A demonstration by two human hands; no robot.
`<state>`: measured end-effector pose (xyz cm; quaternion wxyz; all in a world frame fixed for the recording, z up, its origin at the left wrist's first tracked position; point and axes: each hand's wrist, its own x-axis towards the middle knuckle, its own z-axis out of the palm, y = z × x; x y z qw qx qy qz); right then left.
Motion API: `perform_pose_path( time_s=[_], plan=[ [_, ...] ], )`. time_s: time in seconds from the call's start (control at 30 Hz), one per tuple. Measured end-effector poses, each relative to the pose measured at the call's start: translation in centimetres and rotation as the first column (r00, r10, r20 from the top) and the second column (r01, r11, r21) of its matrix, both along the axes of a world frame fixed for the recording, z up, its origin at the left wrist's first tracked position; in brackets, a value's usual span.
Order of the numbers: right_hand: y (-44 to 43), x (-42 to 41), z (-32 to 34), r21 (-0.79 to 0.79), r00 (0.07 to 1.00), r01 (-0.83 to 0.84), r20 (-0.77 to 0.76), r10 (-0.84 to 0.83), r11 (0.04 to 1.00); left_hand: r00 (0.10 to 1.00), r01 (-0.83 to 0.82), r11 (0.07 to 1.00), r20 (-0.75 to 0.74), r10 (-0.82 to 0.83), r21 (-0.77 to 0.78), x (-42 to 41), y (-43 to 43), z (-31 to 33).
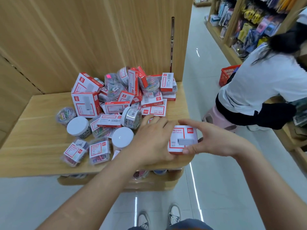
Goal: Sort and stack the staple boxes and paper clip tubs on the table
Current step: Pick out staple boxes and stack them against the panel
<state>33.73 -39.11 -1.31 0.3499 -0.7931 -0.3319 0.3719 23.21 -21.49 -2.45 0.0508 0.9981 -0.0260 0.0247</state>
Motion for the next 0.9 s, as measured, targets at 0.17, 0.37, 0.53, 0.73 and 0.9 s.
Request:
perform_pose_path(
  time_s=[0.17, 0.37, 0.53, 0.73, 0.9],
  plan=[
    [1.2, 0.0, 1.6, 0.018, 0.966, -0.105, 0.240, 0.098, 0.994, 0.983, 0.093, 0.996, 0.159, -0.092, 0.002, -0.9, -0.5, 1.1],
    [4.1, -1.6, 4.3, 0.342, 0.974, -0.032, -0.199, 0.105, 0.939, 0.937, 0.004, 1.000, 0.350, -0.003, -0.003, -4.9, 3.8, 4.6],
    [11.2, -5.6, 5.8, 0.458, 0.991, 0.031, -0.129, 0.031, 0.888, 0.953, -0.168, 0.927, 0.187, 0.240, -0.334, -9.6, 9.9, 6.7],
    [21.4, -11.6, 5.1, 0.490, 0.994, -0.097, 0.096, 0.057, 0.866, 0.891, -0.226, 0.555, 0.060, 0.450, -0.800, -15.4, 17.8, 7.2],
    [29.5, -15.7, 2.8, 0.428, 0.951, -0.146, 0.308, 0.008, 0.892, 0.869, -0.233, 0.650, 0.145, 0.472, -0.723, -18.5, 26.2, 4.3]
  ],
)
